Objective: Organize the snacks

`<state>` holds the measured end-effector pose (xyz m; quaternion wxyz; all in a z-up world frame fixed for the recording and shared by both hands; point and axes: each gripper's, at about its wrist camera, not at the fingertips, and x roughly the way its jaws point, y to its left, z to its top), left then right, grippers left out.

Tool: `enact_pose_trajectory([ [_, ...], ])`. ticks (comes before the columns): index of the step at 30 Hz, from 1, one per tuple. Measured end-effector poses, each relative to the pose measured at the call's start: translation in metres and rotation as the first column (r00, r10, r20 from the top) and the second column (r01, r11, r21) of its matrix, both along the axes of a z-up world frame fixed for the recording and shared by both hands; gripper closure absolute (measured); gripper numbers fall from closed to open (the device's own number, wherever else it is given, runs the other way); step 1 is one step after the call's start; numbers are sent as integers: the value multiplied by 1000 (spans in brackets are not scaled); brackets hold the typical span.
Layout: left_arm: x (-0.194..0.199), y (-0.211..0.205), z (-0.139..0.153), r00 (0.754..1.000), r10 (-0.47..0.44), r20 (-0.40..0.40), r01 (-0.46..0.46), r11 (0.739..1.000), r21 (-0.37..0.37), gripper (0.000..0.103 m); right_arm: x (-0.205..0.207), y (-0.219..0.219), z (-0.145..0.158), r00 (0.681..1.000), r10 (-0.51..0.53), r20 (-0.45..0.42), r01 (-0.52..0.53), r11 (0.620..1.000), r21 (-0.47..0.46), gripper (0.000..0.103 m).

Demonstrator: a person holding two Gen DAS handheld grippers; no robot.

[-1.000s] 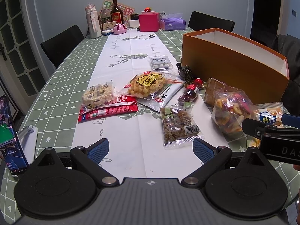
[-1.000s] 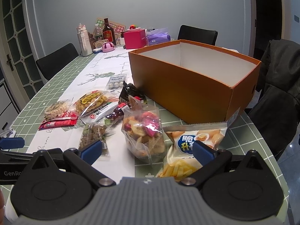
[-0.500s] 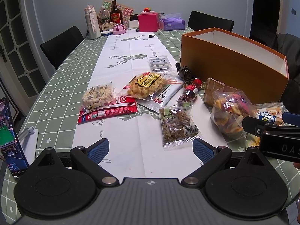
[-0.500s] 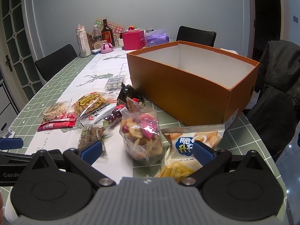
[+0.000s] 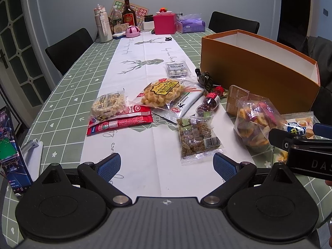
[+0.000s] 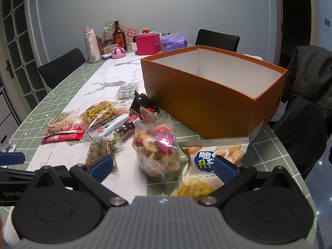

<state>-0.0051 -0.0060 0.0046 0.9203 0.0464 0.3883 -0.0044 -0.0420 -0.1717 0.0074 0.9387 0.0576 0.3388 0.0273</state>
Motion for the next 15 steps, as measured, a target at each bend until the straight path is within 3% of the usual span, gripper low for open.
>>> enact_pose_trajectory([
  [15, 0, 0, -1, 1000, 0, 0, 0, 1000, 2, 0, -1, 1, 0, 1000, 1, 2, -1, 1000, -4, 3],
])
